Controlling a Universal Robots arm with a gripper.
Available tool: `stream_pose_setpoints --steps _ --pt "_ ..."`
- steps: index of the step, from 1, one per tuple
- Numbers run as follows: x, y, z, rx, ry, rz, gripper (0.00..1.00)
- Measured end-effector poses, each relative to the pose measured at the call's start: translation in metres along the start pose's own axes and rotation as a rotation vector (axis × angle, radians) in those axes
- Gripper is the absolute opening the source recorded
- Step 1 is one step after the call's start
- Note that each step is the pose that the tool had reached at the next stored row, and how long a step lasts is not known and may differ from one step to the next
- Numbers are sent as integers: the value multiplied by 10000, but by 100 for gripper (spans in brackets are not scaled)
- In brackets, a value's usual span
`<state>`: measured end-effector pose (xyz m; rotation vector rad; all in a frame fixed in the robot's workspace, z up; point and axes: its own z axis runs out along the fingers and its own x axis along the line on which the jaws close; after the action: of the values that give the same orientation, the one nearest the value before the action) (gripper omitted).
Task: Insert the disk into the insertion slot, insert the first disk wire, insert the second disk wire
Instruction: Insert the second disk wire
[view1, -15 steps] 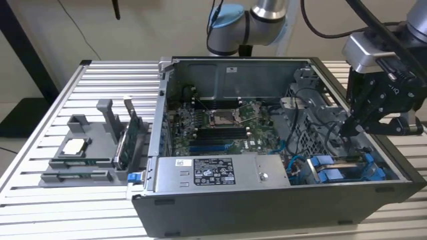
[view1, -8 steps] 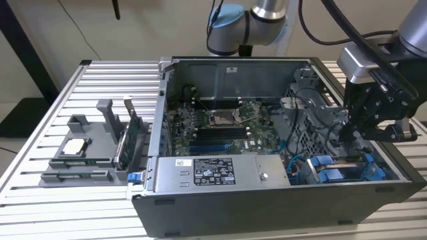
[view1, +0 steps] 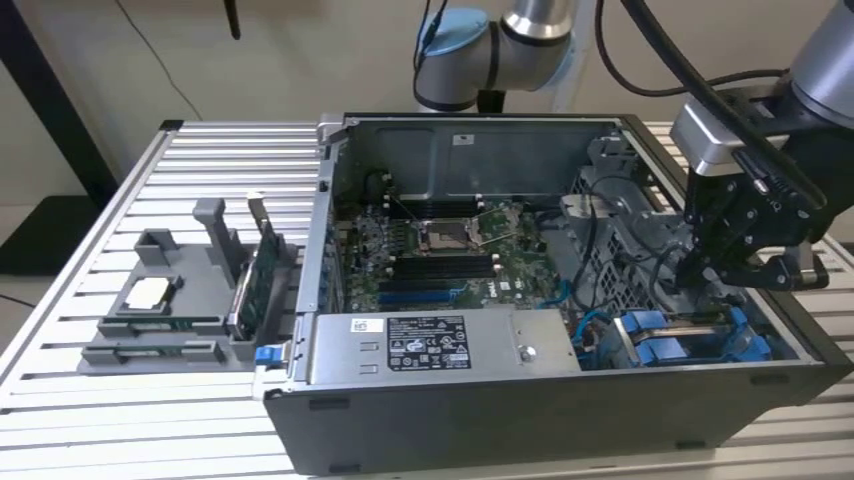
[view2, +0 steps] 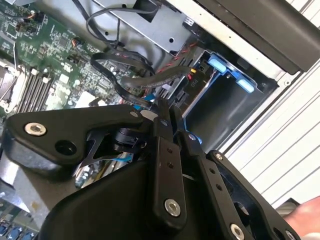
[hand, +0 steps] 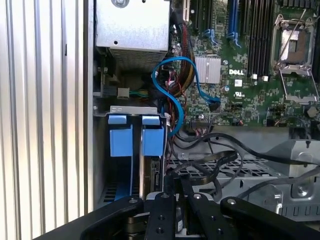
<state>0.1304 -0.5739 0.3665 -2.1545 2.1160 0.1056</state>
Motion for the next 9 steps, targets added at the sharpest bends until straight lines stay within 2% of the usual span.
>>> stream_pose_setpoints --steps 9 --pt "5 2 37 0 3 0 16"
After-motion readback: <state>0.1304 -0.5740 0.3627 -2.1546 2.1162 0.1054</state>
